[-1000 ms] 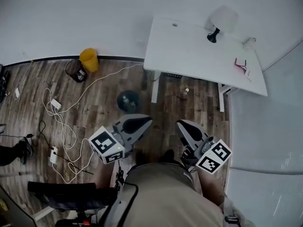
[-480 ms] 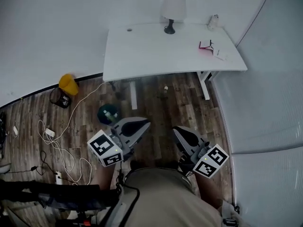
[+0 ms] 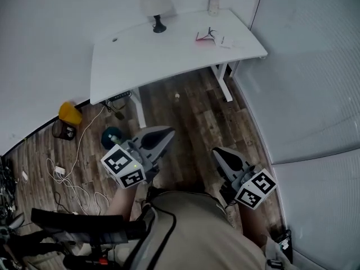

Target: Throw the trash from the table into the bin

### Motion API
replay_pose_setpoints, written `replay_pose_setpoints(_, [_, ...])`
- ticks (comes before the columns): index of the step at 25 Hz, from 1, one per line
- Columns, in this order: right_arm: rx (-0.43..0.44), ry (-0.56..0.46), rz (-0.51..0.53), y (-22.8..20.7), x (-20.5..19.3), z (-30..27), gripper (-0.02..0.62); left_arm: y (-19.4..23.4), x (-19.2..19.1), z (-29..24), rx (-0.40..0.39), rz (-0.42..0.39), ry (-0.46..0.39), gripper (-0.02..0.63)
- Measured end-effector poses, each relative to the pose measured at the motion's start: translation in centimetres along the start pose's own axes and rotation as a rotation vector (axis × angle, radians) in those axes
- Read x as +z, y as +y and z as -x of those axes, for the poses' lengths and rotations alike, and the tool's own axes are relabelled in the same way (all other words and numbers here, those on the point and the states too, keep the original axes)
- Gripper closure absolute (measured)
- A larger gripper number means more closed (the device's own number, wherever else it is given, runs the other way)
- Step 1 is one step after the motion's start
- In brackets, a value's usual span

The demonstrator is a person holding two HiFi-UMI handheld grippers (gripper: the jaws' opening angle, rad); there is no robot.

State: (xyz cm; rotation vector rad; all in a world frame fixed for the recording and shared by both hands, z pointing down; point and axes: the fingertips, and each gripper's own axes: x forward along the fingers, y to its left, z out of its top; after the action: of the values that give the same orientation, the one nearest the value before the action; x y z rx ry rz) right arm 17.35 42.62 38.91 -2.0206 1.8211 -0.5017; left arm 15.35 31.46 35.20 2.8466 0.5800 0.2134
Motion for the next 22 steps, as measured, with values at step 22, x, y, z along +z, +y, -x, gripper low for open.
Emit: replay_pose_setpoints(22, [-0.26,-0.069,-0.036,-13.7,8.2,-4.0,0.578,12.5,3.8,-14.1,-0.13,-0.042,0.031,0.594])
